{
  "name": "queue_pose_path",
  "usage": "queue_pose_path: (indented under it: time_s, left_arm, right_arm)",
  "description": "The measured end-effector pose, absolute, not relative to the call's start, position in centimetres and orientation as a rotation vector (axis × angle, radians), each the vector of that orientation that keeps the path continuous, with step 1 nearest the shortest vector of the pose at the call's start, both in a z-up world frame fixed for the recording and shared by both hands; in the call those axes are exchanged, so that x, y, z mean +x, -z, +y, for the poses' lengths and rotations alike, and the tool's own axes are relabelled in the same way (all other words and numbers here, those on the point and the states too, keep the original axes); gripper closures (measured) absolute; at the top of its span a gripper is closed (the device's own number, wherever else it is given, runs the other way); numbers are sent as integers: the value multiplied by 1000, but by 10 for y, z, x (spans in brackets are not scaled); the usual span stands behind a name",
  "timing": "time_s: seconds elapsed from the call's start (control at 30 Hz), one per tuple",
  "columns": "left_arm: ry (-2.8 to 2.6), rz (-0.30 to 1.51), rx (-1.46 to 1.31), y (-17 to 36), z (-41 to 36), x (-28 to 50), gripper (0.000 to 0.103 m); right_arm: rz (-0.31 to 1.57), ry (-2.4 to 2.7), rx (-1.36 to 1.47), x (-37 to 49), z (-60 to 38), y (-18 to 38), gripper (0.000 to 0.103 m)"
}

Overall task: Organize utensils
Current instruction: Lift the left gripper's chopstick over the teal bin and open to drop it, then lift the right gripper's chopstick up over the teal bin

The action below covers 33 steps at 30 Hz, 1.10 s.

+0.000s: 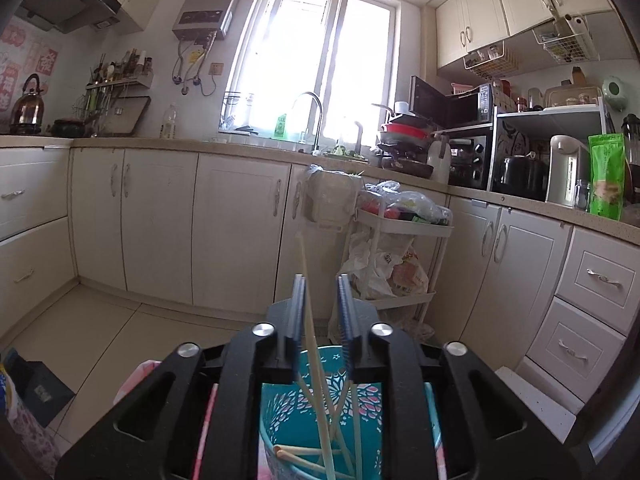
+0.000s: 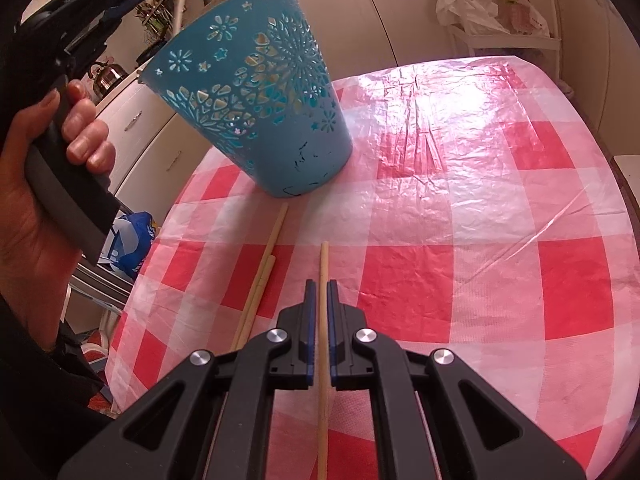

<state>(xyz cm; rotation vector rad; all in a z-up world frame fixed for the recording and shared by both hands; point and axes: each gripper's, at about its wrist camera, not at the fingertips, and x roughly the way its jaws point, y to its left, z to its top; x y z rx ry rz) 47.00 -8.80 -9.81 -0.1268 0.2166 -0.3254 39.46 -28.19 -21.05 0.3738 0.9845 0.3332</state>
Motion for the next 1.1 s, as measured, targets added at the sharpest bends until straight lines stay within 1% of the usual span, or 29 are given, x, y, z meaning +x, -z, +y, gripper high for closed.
queue_pose_path:
  time_s: [0.07, 0.1, 0.3, 0.47, 0.6, 0.73, 0.87, 0.93, 1.1]
  left_arm:
    - [319, 223, -150, 94, -80, 463, 59]
    - [314, 219, -165, 91, -74, 458, 55]
    - [275, 198, -260, 73, -38, 422, 41]
    - [226, 224, -376, 72, -5, 401, 31]
    - [210, 241, -428, 73, 13, 400, 29]
    - [202, 231, -424, 72, 20, 399, 29]
    - [201, 232, -436, 70, 25, 400, 29]
    - [201, 234, -441, 70, 27, 400, 29]
    - [205, 246, -437, 70, 24, 402, 28]
  right_arm:
    - [1000, -352, 363, 395, -278, 210, 97]
    - [1009, -345, 340, 395, -276, 210, 97]
    - [1008, -291, 220, 395, -263, 213, 97]
    - [996, -268, 91, 394, -250, 216, 97]
    - [980, -265, 33, 393, -244, 217, 97]
    - [1019, -312, 205, 398, -263, 221, 97]
    - [1030, -313, 230, 402, -264, 221, 97]
    - [1038, -321, 205, 402, -258, 222, 97]
    - [996, -299, 14, 398, -233, 221, 97]
